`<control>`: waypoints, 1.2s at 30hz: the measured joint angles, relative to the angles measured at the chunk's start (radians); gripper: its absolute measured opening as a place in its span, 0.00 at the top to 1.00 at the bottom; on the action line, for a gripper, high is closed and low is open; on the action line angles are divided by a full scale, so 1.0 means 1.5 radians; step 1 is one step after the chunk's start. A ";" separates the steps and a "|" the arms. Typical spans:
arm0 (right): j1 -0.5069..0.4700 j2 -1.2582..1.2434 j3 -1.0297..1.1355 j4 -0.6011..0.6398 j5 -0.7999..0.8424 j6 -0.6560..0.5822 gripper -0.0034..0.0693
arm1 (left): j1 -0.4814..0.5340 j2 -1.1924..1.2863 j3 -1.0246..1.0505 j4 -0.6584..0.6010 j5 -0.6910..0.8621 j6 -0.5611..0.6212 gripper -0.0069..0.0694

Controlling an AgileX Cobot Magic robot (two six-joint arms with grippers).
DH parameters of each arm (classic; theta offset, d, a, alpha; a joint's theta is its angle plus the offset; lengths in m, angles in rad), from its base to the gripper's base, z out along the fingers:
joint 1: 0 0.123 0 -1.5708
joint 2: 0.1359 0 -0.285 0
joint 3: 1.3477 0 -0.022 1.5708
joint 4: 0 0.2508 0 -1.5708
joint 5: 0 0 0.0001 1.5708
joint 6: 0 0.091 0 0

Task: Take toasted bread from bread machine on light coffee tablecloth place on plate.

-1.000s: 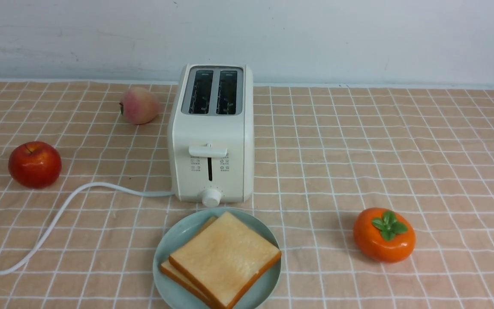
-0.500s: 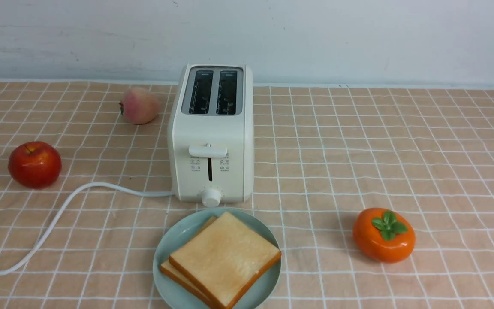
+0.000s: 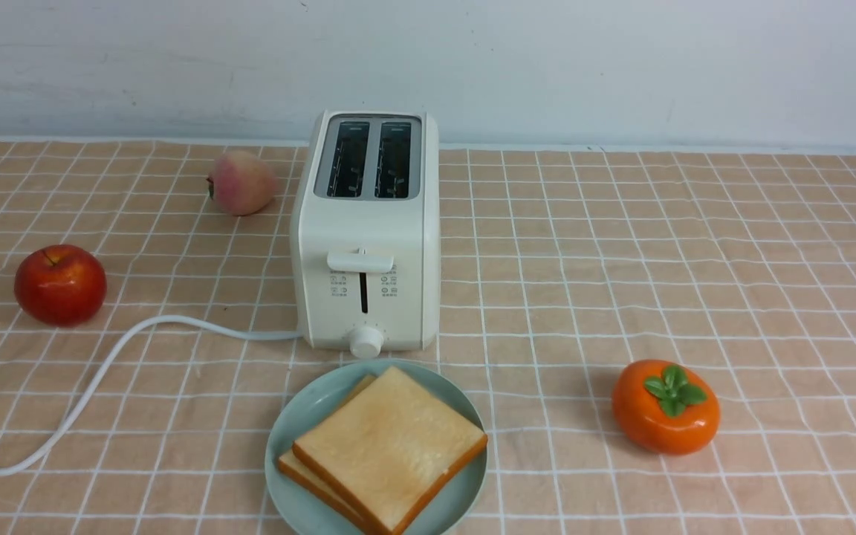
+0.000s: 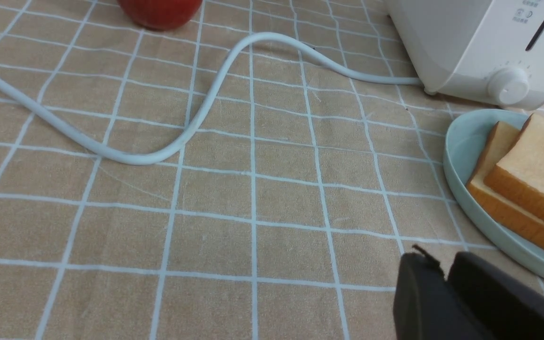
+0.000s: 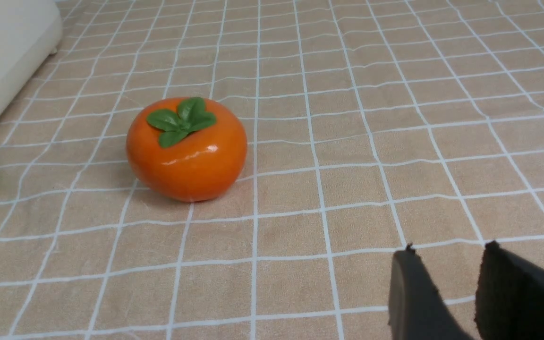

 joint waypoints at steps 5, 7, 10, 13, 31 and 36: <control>0.000 0.000 0.000 0.000 0.000 0.000 0.66 | 0.000 0.000 0.000 0.000 0.000 0.000 0.80; 0.000 0.000 0.000 0.000 0.000 0.000 0.66 | 0.000 0.000 0.000 0.000 0.000 0.000 0.80; 0.000 0.000 0.000 0.000 0.000 0.000 0.66 | 0.000 0.000 0.000 0.000 0.000 0.000 0.79; 0.000 0.000 0.000 0.000 0.001 0.000 0.66 | 0.000 0.000 0.000 0.000 0.000 0.000 0.79; 0.000 0.000 0.000 -0.001 0.001 0.000 0.63 | 0.001 0.000 0.000 0.000 0.000 0.000 0.78; 0.000 0.000 0.000 -0.001 0.001 0.000 0.63 | 0.001 0.000 0.000 0.000 0.000 0.000 0.78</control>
